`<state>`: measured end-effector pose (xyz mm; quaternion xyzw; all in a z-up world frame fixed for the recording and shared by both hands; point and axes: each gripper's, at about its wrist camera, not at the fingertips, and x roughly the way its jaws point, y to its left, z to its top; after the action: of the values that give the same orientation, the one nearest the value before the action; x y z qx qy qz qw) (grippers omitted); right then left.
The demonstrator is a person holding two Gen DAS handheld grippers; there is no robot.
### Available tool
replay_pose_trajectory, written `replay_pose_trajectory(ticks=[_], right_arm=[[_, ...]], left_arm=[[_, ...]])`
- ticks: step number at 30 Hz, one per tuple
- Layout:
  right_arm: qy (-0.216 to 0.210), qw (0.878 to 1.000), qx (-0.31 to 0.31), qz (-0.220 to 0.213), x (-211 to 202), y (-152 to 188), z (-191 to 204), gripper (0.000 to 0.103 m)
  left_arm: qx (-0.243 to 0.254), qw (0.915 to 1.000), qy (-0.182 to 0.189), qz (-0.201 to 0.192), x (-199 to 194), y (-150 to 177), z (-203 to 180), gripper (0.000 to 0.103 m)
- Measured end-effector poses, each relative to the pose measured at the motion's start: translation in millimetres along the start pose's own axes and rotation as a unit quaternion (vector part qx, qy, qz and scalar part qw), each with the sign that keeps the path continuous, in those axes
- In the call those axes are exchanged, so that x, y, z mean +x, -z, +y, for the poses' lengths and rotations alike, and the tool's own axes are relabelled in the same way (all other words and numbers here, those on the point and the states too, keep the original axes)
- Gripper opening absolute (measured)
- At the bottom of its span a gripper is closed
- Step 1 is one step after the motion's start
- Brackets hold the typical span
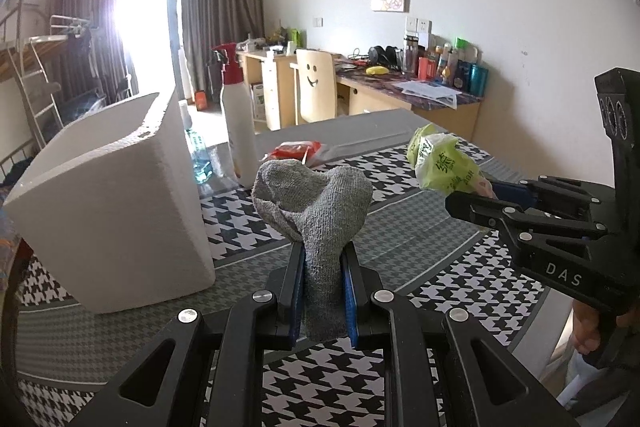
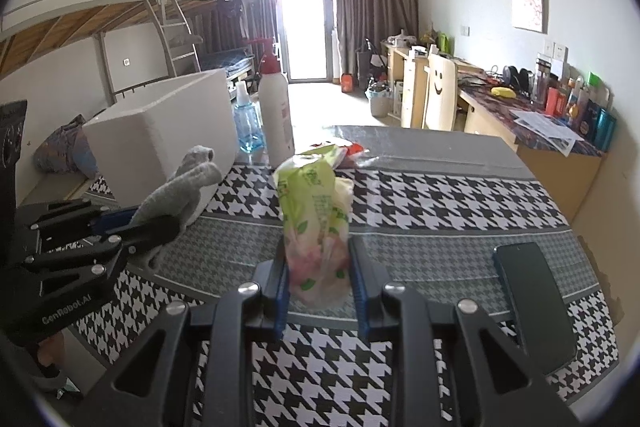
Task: Organize soft objects
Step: 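Carry the grey sock with the left gripper while the right gripper carries the packet to the foam box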
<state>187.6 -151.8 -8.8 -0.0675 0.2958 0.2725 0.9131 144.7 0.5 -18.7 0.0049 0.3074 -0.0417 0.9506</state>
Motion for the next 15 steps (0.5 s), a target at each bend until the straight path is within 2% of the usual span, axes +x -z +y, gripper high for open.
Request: replay_pose_trajectory(ticks=[15], right_arm=[[-0.002,1.000,-0.004,-0.015,-5,-14,11,0.031]], left_arm=[[-0.008,0.9997,-0.010,-0.022,-12,-8,15,0.018]])
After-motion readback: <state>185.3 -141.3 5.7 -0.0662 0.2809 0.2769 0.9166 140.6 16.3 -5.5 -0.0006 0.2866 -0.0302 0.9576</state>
